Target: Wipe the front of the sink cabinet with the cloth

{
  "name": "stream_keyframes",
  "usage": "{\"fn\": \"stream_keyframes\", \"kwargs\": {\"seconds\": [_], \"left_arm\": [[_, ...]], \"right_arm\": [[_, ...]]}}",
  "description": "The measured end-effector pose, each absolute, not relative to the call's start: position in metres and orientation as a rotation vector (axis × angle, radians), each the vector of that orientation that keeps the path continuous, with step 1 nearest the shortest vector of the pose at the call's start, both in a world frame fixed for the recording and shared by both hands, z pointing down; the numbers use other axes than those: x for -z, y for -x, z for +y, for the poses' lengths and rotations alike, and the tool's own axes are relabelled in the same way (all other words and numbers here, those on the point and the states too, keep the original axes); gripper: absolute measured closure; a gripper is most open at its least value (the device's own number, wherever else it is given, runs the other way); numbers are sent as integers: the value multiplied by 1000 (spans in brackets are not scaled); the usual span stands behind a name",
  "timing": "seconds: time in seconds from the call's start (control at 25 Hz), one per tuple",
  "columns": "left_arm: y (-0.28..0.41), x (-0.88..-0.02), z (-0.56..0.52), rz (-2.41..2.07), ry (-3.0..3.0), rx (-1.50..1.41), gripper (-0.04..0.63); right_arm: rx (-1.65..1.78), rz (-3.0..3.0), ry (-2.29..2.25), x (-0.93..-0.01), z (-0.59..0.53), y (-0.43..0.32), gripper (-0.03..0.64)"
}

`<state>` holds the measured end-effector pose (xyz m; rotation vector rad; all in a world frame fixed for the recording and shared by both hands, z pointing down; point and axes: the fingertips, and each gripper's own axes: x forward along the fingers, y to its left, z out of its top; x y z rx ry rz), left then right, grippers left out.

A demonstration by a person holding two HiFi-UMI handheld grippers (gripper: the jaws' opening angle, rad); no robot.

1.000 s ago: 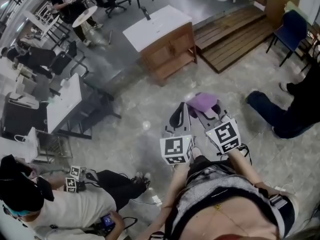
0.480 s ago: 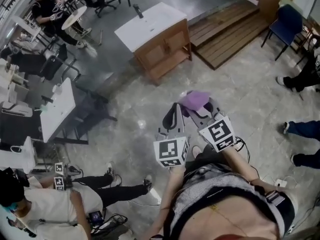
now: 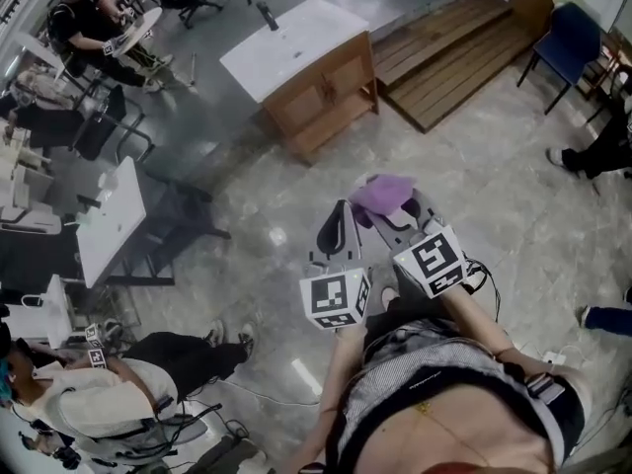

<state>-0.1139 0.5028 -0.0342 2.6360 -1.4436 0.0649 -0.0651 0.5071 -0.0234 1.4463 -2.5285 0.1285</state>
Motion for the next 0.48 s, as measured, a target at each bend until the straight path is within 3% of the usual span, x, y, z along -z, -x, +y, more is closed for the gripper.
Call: {"fn": "stream_keyframes", "kwargs": {"seconds": [0.48], "left_arm": [[97,51,424,-1559,-2589,-65,595]], "right_arm": [[-67,-2600,-1294,37,424,50,437]]}}
